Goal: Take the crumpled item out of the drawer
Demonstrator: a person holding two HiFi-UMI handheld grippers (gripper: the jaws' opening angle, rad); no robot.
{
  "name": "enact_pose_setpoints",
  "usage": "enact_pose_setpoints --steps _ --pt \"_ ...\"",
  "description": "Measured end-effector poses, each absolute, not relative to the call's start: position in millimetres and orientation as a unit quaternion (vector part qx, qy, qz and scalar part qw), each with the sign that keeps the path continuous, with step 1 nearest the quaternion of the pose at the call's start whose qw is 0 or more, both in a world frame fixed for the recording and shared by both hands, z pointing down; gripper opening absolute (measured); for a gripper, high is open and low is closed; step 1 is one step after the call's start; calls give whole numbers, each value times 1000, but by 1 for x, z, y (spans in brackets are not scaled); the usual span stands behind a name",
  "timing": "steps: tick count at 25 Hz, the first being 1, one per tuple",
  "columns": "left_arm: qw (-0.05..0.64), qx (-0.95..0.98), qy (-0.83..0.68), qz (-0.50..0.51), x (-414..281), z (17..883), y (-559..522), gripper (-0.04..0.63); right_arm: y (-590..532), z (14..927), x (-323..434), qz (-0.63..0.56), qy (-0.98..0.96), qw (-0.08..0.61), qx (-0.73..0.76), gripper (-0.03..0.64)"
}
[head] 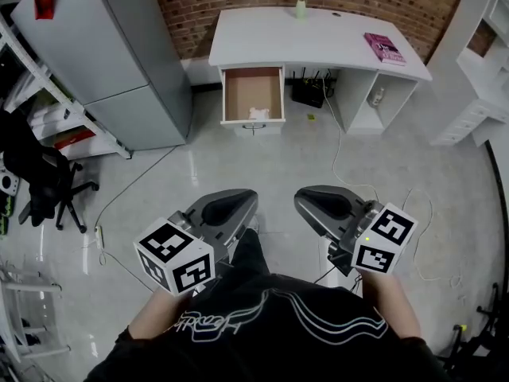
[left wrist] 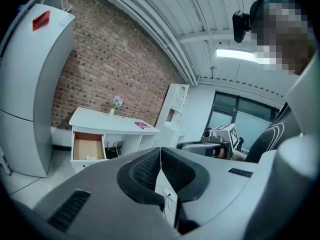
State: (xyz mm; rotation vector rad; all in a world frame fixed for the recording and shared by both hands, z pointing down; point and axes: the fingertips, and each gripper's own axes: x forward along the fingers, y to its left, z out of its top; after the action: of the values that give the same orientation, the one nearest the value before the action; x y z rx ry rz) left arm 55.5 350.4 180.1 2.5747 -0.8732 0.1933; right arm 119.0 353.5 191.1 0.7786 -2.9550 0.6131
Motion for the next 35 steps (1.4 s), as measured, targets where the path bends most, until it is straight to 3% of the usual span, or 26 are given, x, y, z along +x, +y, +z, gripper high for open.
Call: enact_pose_setpoints --steps 18,35 --pt "275 906 -303 105 -36 272 -5 23 17 284 36 269 -917 82 282 57" --pt "323 877 -331 129 -68 357 -132 23 -163 396 21 244 -906 211 275 78"
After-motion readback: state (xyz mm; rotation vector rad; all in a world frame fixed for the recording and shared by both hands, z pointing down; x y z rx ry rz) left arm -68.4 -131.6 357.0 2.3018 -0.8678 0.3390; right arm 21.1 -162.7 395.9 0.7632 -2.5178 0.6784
